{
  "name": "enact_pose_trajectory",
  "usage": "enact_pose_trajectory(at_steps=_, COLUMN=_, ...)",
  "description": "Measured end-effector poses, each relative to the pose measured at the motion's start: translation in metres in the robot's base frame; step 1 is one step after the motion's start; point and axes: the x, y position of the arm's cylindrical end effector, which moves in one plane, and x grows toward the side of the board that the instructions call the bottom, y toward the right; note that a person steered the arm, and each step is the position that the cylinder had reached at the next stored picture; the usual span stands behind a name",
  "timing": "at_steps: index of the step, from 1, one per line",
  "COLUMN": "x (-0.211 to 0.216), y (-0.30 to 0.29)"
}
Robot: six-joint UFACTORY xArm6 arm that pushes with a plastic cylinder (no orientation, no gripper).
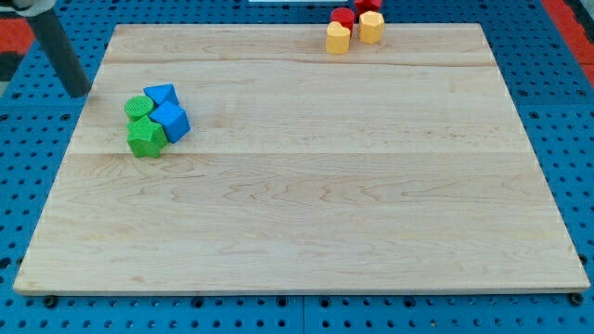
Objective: Separate the blue triangle and the green circle
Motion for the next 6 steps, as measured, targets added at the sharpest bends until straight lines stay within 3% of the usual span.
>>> enact_pose_trajectory(at_steps=1, x=0.051, y=0.025)
enact_pose_trajectory(at_steps=2, x=0.049, y=0.102)
enact_pose_trajectory(at_steps=4, x=-0.042, y=0.111)
enact_pose_trajectory(at_steps=6, x=-0.063, y=0.165)
